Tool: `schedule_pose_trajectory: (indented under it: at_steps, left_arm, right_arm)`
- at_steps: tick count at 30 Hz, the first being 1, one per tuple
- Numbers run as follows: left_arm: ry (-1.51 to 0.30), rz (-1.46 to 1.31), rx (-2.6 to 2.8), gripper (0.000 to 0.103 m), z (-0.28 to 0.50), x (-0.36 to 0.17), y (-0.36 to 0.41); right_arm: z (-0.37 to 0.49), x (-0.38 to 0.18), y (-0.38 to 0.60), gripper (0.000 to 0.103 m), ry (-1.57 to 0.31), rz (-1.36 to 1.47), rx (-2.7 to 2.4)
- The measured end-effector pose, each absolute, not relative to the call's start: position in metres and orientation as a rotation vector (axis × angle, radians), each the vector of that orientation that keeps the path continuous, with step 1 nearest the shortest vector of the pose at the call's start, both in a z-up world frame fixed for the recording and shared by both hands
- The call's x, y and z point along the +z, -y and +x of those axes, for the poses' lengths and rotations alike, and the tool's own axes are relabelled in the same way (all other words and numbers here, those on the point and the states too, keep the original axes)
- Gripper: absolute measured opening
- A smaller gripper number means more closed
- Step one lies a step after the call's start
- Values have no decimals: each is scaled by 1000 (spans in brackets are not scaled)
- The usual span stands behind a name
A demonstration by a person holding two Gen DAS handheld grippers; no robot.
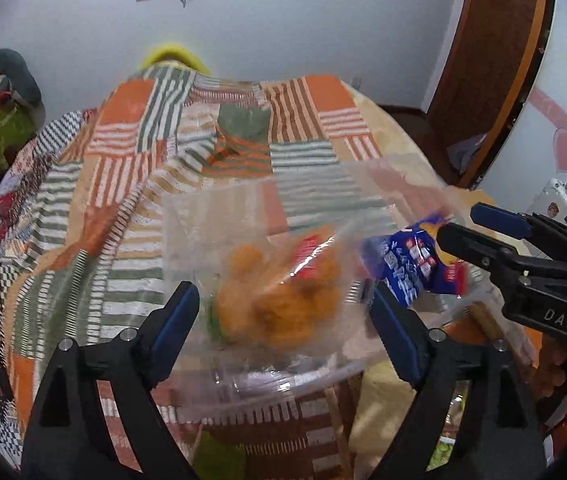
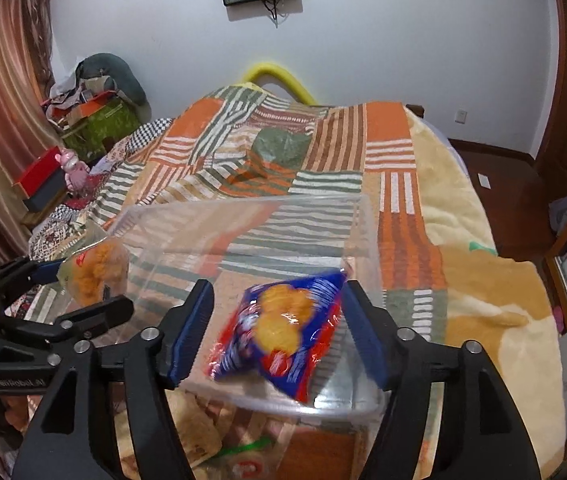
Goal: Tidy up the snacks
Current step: 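Carry both bags into the clear plastic box and open both tools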
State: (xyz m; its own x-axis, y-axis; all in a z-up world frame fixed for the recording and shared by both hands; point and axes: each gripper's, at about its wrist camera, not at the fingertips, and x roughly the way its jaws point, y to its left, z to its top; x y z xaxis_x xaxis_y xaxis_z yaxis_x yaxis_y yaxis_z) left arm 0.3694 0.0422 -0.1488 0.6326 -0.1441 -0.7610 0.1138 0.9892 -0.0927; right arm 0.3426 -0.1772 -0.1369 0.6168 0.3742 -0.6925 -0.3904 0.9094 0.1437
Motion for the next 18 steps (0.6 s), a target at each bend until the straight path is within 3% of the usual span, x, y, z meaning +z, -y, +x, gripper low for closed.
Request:
schedule_pose_trajectory:
  at_steps: [2,10,18]
  left_arm:
    - [-847,-34,-144,92,362,-137,-43]
    - [-777,-53,-121,94,322,-90,-56]
    - [-784,-35,-55,97,248,-86,-76]
  right_arm:
    - [334,-128,183,69,-774,-14,448]
    - [288,-94,199,74,-696,-24,457]
    - [234,-88,211,78,-667,-37,471]
